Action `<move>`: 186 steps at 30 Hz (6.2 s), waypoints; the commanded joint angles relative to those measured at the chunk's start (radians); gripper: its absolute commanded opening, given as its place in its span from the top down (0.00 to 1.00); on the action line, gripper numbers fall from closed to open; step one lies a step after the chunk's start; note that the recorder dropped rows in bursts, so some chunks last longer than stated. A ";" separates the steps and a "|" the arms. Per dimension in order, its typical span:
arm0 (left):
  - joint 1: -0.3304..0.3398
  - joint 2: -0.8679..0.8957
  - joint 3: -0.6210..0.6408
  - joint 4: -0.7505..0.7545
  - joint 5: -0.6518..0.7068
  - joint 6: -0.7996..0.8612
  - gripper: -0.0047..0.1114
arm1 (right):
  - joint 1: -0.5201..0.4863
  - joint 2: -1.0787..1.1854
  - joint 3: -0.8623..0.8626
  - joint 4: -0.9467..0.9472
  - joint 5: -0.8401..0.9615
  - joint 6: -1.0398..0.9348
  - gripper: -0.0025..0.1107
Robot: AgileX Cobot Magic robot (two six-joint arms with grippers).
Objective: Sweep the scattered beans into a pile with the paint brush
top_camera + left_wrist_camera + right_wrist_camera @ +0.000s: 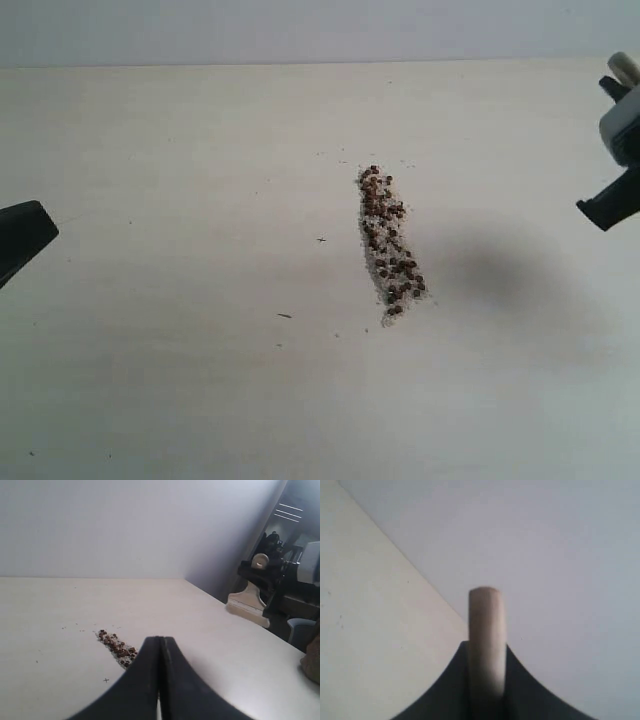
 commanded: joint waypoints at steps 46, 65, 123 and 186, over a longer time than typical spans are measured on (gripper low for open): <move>0.001 -0.006 0.005 -0.004 -0.008 -0.008 0.96 | -0.275 0.181 -0.089 -1.539 -0.697 1.298 0.98; 0.001 -0.006 0.005 -0.004 -0.008 -0.008 0.96 | -0.275 0.179 -0.089 -1.535 -0.697 1.543 0.98; 0.001 -0.006 0.005 -0.004 -0.008 -0.008 0.96 | -0.088 0.869 -0.634 -1.644 -0.697 1.579 0.98; 0.001 -0.006 0.005 -0.004 -0.008 -0.008 0.96 | -0.189 1.384 -1.656 -1.584 -0.697 1.839 0.98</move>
